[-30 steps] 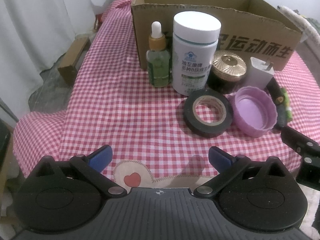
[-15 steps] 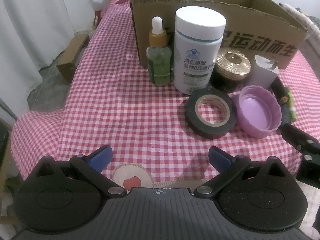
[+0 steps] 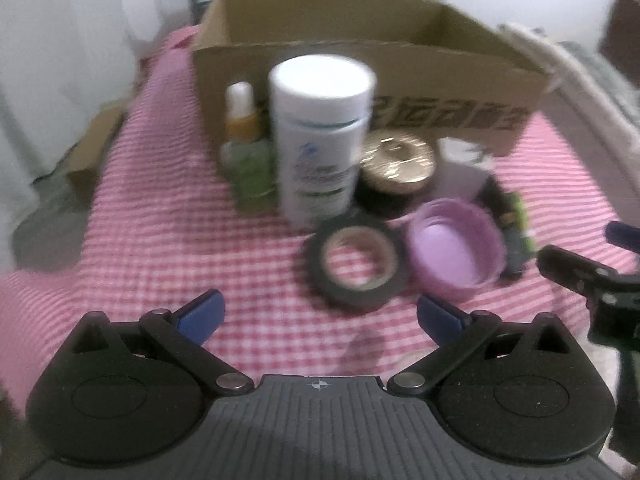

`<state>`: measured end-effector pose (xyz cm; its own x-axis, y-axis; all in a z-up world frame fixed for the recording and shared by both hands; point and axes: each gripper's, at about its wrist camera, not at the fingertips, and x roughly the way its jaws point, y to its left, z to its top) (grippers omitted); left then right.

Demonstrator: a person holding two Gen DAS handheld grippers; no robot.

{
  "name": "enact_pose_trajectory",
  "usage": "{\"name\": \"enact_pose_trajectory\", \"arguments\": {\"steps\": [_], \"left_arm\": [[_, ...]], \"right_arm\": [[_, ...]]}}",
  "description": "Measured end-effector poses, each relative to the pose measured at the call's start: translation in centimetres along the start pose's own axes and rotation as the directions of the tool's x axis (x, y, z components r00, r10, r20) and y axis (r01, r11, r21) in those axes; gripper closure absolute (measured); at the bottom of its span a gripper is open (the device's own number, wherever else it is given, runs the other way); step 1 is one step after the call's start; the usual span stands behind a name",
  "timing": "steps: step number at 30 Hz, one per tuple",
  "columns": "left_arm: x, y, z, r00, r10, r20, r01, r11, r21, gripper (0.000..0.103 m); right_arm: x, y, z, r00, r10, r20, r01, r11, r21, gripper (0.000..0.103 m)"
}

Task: Organize rigid objects
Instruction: 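Reach the right gripper to the green glue stick and close on it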

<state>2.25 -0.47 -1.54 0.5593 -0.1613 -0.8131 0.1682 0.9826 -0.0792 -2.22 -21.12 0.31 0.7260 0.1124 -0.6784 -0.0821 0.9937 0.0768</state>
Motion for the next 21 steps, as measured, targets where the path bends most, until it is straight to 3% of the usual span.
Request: {"name": "enact_pose_trajectory", "arguments": {"steps": [5,13,18,21], "left_arm": [[-0.2,-1.2,0.3,0.99,-0.129,0.064,0.126,0.99,0.056,0.0],[0.0,-4.8,1.6,0.978,-0.172,0.118,0.141,0.962,0.234,0.001],[0.3,-7.1,2.3,0.968,-0.213,0.131,0.16,0.931,0.329,0.007],[0.6,-8.2,2.5,0.965,-0.233,0.121,0.173,0.91,0.376,0.016]], "right_arm": [[-1.1,-3.1,-0.3,0.998,0.019,0.053,-0.024,0.996,0.089,0.0],[-1.1,-7.5,-0.6,0.993,0.077,0.089,-0.094,0.973,0.212,0.003],[0.2,-8.8,0.2,0.987,0.139,0.074,-0.153,0.963,0.224,0.025],[1.6,-8.7,1.0,0.985,0.165,0.042,-0.17,0.964,0.204,0.036]]}}
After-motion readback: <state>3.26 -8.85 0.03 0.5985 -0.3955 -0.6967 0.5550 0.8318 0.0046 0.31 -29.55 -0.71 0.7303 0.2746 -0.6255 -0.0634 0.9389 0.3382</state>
